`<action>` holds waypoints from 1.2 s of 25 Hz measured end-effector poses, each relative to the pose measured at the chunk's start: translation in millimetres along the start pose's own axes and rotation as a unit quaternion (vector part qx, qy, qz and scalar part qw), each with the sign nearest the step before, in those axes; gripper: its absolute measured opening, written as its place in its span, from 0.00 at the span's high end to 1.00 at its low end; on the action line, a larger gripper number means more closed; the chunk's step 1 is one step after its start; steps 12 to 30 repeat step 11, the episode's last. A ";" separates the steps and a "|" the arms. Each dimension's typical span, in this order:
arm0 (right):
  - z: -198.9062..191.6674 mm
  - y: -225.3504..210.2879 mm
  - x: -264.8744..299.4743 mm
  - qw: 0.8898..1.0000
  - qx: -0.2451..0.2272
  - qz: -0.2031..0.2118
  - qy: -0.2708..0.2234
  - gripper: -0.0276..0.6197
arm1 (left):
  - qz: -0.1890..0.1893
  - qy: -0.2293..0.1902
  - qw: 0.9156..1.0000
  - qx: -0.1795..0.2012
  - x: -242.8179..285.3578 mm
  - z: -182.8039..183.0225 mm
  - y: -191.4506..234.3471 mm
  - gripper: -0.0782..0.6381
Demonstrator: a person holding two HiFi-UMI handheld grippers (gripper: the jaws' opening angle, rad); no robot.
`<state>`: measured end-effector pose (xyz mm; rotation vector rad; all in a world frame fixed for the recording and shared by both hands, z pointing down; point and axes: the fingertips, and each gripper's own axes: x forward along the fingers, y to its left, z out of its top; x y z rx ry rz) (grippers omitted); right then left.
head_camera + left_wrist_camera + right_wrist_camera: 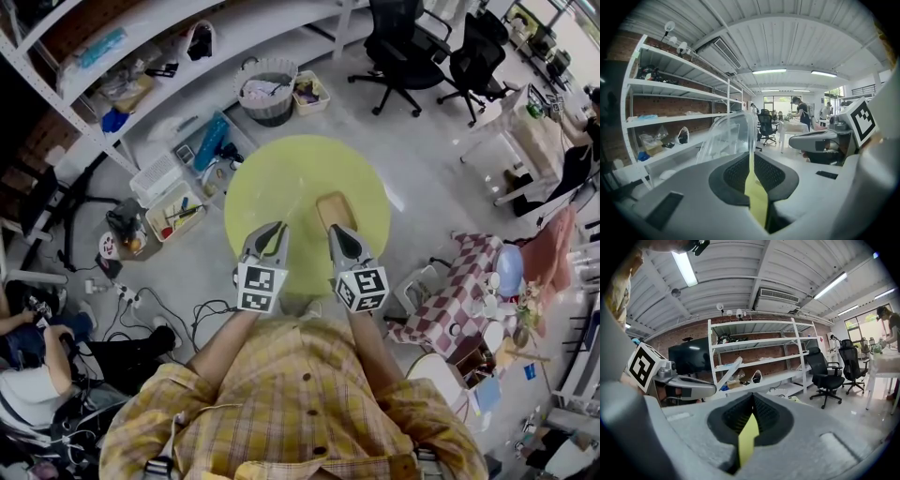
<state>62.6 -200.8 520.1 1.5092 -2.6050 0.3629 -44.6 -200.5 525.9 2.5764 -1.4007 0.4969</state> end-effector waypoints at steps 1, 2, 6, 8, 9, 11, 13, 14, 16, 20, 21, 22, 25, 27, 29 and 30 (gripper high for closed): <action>-0.4 -0.4 0.0 1.000 0.000 0.000 0.000 0.96 | 0.000 0.001 1.000 -0.001 0.1 -0.8 0.1 0.85; -0.7 -0.7 0.3 1.000 0.001 0.000 0.000 0.96 | 0.000 0.001 1.000 -0.001 0.3 -1.5 0.4 0.85; -0.3 -0.2 1.3 1.000 0.003 0.000 0.000 0.96 | -0.001 0.003 1.000 -0.001 1.3 -3.1 1.5 0.85; 0.9 -0.6 1.5 1.000 0.003 0.001 0.001 0.96 | -0.002 0.004 1.000 -0.001 2.0 -2.3 1.4 0.85; 1.3 -1.3 1.4 1.000 0.003 0.001 0.001 0.96 | -0.002 0.004 1.000 0.000 2.4 -1.6 1.0 0.85; 2.1 -2.9 1.0 1.000 0.004 0.000 0.002 0.96 | -0.003 0.004 1.000 -0.001 3.4 -0.3 0.0 0.85; 2.1 -2.9 1.0 1.000 0.004 0.000 0.002 0.96 | -0.003 0.004 1.000 -0.001 3.4 -0.3 0.0 0.85; 2.1 -2.9 1.0 1.000 0.004 0.000 0.002 0.96 | -0.003 0.004 1.000 -0.001 3.4 -0.3 0.0 0.85; 2.1 -2.9 1.0 1.000 0.004 0.000 0.002 0.96 | -0.003 0.004 1.000 -0.001 3.4 -0.3 0.0 0.85; 2.1 -2.9 1.0 1.000 0.004 0.000 0.002 0.96 | -0.003 0.004 1.000 -0.001 3.4 -0.3 0.0 0.85; 2.1 -2.9 1.0 1.000 0.004 0.000 0.002 0.96 | -0.003 0.004 1.000 -0.001 3.4 -0.3 0.0 0.85; 2.1 -2.9 1.0 1.000 0.004 0.000 0.002 0.96 | -0.003 0.004 1.000 -0.001 3.4 -0.3 0.0 0.85; 2.1 -2.9 1.0 1.000 0.004 0.000 0.002 0.96 | -0.003 0.004 1.000 -0.001 3.4 -0.3 0.0 0.85; 2.1 -2.9 1.0 1.000 0.004 0.000 0.002 0.96 | -0.003 0.004 1.000 -0.001 3.4 -0.3 0.0 0.85; 2.1 -2.9 1.0 1.000 0.004 0.000 0.002 0.96 | -0.003 0.004 1.000 -0.001 3.4 -0.3 0.0 0.85; 2.1 -2.9 1.0 1.000 0.004 0.000 0.002 0.96 | -0.003 0.004 1.000 -0.001 3.4 -0.3 0.0 0.85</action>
